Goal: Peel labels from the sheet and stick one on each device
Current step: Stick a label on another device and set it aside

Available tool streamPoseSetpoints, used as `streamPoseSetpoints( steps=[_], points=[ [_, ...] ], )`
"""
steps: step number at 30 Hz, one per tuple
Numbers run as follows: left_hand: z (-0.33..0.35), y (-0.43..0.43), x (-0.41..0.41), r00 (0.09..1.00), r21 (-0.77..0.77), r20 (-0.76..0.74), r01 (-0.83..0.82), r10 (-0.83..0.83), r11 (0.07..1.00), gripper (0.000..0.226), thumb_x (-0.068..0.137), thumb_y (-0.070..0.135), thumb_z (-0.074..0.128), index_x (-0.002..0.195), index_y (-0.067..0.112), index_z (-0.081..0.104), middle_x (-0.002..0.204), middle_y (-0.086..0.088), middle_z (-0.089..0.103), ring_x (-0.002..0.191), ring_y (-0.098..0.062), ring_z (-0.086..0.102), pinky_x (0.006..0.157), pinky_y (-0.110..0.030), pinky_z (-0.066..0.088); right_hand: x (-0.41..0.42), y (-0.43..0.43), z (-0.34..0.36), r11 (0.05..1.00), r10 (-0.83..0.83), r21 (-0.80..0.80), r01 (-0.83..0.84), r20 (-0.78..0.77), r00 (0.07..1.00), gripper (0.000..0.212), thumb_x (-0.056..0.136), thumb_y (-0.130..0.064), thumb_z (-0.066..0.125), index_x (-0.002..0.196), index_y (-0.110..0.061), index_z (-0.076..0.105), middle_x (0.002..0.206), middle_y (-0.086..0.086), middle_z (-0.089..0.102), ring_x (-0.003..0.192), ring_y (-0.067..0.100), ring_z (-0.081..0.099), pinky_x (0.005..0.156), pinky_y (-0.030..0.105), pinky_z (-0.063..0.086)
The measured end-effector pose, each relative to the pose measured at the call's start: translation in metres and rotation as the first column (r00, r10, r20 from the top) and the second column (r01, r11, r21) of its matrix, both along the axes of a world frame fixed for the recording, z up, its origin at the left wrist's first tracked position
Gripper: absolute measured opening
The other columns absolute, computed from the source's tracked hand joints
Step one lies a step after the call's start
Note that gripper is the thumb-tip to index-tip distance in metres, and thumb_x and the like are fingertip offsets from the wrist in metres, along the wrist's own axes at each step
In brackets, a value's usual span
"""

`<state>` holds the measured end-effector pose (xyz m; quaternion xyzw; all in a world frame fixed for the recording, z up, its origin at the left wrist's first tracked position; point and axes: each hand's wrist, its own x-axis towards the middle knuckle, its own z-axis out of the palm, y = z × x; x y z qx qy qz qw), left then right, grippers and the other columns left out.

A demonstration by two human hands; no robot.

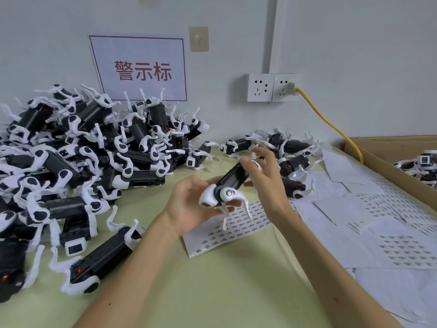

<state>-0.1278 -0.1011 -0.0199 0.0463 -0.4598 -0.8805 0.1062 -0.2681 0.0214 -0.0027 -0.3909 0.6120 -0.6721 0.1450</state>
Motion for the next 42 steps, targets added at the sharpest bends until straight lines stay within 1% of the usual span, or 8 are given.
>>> streamPoseSetpoints(
  steps=[4,8,11,13,18,21,27,42],
  points=[
    [-0.002,0.009,-0.005,0.982,-0.251,0.188,0.052,-0.004,0.966,0.052,0.095,0.048,0.056,0.121,0.004,0.067,0.098,-0.021,0.067,0.085,-0.034,0.067,0.079,-0.04,0.049,0.0,0.0,-0.004,0.998,0.034,0.059,-0.026,-0.128,0.991,0.05,0.089,-0.043,0.073,0.131,-0.033,0.049,0.112,-0.01,0.067,0.107,-0.003,0.061,0.082,0.013,0.047],
    [-0.007,0.011,-0.012,0.982,-0.246,0.144,-0.084,0.122,0.966,0.043,0.095,0.048,0.06,0.119,0.015,0.075,0.095,-0.012,0.066,0.079,-0.026,0.064,0.079,-0.035,0.053,0.004,-0.001,-0.003,0.994,-0.114,-0.029,0.11,-0.222,0.968,0.03,0.097,-0.035,0.065,0.124,-0.025,0.058,0.113,-0.011,0.067,0.108,-0.003,0.06,0.085,0.011,0.044],
    [-0.008,0.006,-0.014,0.961,-0.214,0.094,-0.236,0.261,0.948,0.047,0.092,0.052,0.059,0.118,0.018,0.077,0.092,-0.009,0.068,0.076,-0.021,0.065,0.081,-0.036,0.051,0.003,0.002,0.002,0.954,-0.268,-0.175,0.243,-0.135,0.954,0.013,0.095,-0.032,0.059,0.106,-0.027,0.064,0.102,-0.014,0.068,0.098,0.001,0.063,0.082,0.016,0.046],
    [-0.008,0.004,-0.014,0.939,-0.183,0.091,-0.312,0.332,0.932,0.047,0.091,0.055,0.058,0.116,0.02,0.078,0.088,-0.006,0.071,0.074,-0.018,0.067,0.078,-0.034,0.053,-0.002,0.005,0.005,0.964,-0.193,-0.19,0.185,-0.027,0.981,0.006,0.096,-0.026,0.06,0.096,-0.025,0.066,0.089,-0.01,0.071,0.086,0.008,0.067,0.074,0.015,0.047],
    [-0.007,0.008,-0.016,0.91,-0.141,0.057,-0.401,0.411,0.905,0.044,0.094,0.052,0.056,0.115,0.02,0.077,0.101,-0.007,0.074,0.081,-0.018,0.071,0.079,-0.031,0.056,0.001,0.002,0.006,0.995,0.099,0.03,-0.099,-0.002,0.995,0.017,0.099,-0.013,0.061,0.084,-0.019,0.069,0.083,-0.003,0.074,0.079,0.016,0.072,0.072,0.027,0.052],
    [-0.004,0.015,-0.014,0.925,-0.205,0.023,-0.367,0.379,0.907,0.042,0.094,0.052,0.053,0.11,0.025,0.081,0.114,-0.005,0.076,0.101,-0.015,0.073,0.087,-0.03,0.053,0.009,0.0,0.005,0.997,0.082,0.018,-0.081,-0.047,0.996,0.017,0.097,-0.017,0.066,0.081,-0.022,0.07,0.083,0.0,0.075,0.083,0.024,0.072,0.069,0.02,0.053],
    [-0.002,0.019,-0.014,0.935,-0.297,-0.044,-0.348,0.351,0.889,0.058,0.095,0.05,0.051,0.139,0.014,0.06,0.133,-0.008,0.069,0.125,-0.02,0.065,0.089,-0.025,0.056,0.01,0.002,0.005,0.999,0.049,0.018,-0.047,-0.084,0.995,0.017,0.097,-0.014,0.067,0.081,-0.017,0.069,0.077,-0.006,0.073,0.074,0.015,0.075,0.058,0.009,0.045],
    [-0.004,0.025,-0.019,0.883,-0.41,-0.078,-0.451,0.462,0.793,0.034,0.106,0.028,0.049,0.137,0.017,0.058,0.128,-0.006,0.071,0.12,-0.025,0.068,0.111,-0.046,0.046,0.005,0.001,0.001,0.998,-0.046,0.044,0.055,-0.189,0.981,0.016,0.098,-0.016,0.066,0.083,-0.019,0.071,0.085,0.001,0.074,0.073,0.012,0.075,0.074,0.033,0.059]
  ],
)
